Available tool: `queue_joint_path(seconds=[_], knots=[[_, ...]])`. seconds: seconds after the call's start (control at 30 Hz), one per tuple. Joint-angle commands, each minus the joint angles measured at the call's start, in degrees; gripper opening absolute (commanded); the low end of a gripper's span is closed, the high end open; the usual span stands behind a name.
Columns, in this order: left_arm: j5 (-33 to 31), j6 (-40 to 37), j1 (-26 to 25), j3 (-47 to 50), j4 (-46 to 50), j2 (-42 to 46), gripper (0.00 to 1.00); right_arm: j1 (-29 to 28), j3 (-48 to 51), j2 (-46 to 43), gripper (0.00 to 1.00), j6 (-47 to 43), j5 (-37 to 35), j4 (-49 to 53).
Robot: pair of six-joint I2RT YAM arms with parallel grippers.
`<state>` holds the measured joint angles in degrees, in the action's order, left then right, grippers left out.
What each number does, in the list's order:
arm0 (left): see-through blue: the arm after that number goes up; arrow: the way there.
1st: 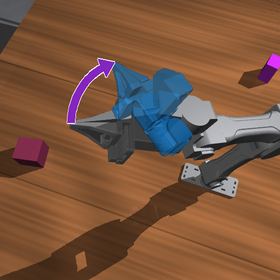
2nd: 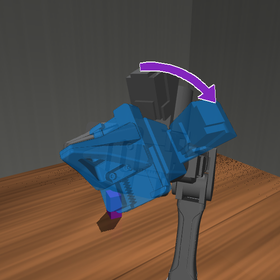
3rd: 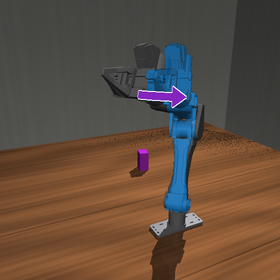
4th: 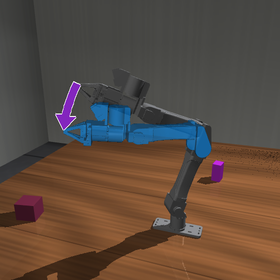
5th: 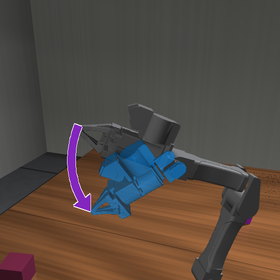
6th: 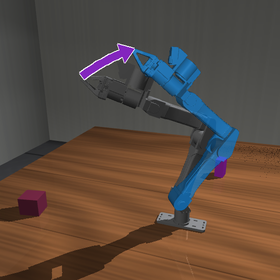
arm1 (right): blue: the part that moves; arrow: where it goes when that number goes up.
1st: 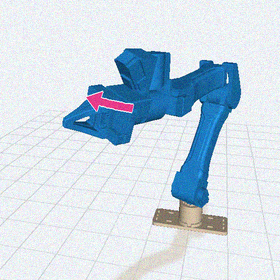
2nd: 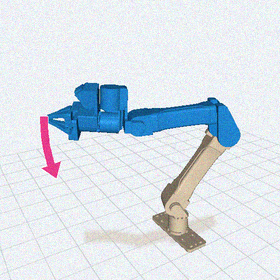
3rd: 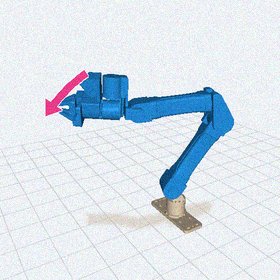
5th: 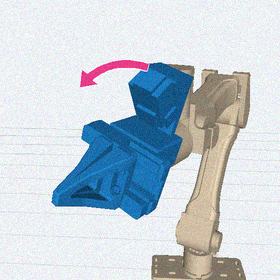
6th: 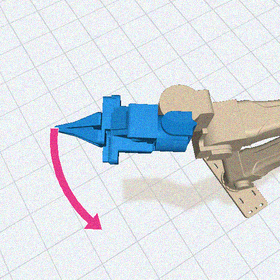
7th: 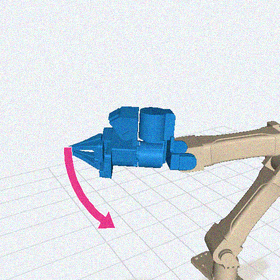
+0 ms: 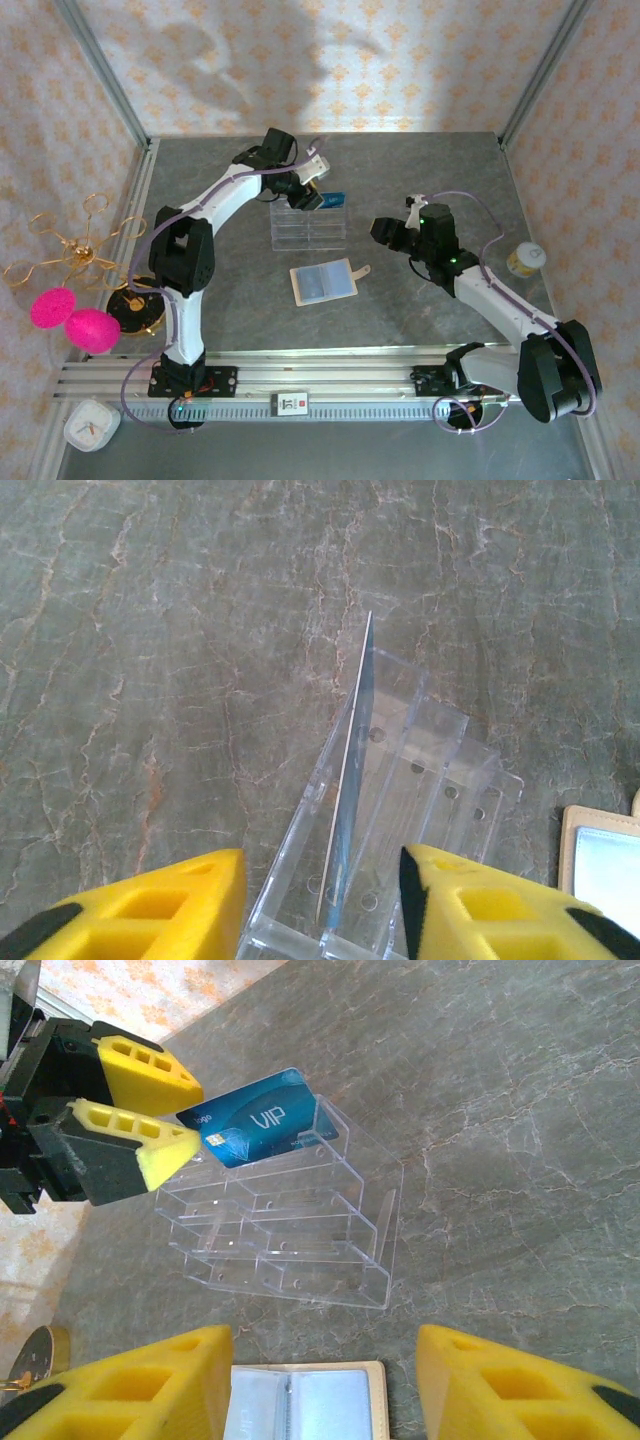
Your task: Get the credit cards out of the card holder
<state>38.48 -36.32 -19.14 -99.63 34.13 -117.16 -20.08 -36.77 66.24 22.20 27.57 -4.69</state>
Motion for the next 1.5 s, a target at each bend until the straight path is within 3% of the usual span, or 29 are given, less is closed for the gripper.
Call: queue_joint_path(seconds=[0.0, 0.47, 1.03, 1.47], knots=[[1.25, -1.51, -0.29, -2.41, 2.34, -0.96, 0.39, 0.24, -1.97, 0.34, 0.50, -1.06, -1.10, -0.23], [5.19, -5.54, -0.02, -3.41, 5.50, -0.48, 0.00, 0.21, -1.90, 1.18, 0.51, -1.22, -1.36, -0.76], [9.09, -15.38, 0.59, -15.73, 18.37, -6.09, 0.00, 0.27, -2.07, 3.28, 0.51, -1.49, -0.87, -0.67], [15.74, -21.69, 3.64, -12.87, 19.26, -5.03, 0.00, 0.22, -3.22, 5.17, 0.51, -1.67, -1.05, -0.41]])
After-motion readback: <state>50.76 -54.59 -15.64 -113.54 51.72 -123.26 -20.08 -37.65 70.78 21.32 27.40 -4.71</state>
